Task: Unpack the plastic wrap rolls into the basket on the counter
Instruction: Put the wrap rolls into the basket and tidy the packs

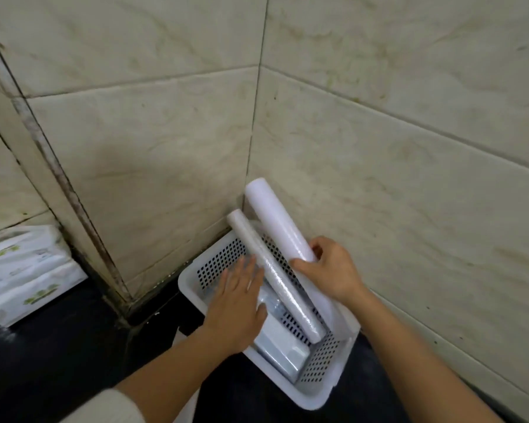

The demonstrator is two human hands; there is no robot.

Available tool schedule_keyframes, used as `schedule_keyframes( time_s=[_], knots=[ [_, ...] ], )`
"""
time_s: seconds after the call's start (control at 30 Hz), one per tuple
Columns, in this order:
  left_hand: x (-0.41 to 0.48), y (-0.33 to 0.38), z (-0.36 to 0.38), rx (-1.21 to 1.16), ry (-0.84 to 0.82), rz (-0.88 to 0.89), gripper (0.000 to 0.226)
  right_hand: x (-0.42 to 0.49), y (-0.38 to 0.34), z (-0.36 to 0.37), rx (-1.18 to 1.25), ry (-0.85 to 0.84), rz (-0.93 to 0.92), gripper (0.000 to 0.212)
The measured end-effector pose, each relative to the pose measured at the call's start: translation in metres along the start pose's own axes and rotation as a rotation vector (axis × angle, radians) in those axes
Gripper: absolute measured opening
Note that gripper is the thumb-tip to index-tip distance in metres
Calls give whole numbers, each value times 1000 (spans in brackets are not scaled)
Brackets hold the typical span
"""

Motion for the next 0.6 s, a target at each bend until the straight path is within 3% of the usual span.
schedule_keyframes(
  time_s=[0.1, 0.23, 0.37, 0.57, 0.6],
  knots=[
    [27, 18, 2, 132, -61, 101, 64, 14, 3, -7, -139, -5, -35, 32],
    [26, 18, 24, 155, -127, 57, 62, 20, 11, 18, -351, 18, -91, 41],
    [5, 1, 35, 86, -86, 22, 63, 21, 18, 49, -329, -35, -60, 41],
    [1, -6, 30, -26, -114, 51, 64, 10, 16, 61, -180, -32, -77, 14],
    [2, -6, 29, -38, -132, 56, 64, 5, 16, 59, -162, -37, -97, 19]
  ],
)
Point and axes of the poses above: each hand's wrist, its own x-axis towards the middle knuckle, its own z-axis out of the palm, y = z × x, the point moved 5 cm from there along x, towards the middle knuckle, and after that the axes turned 1 degree about y, right-handed, at the moved point
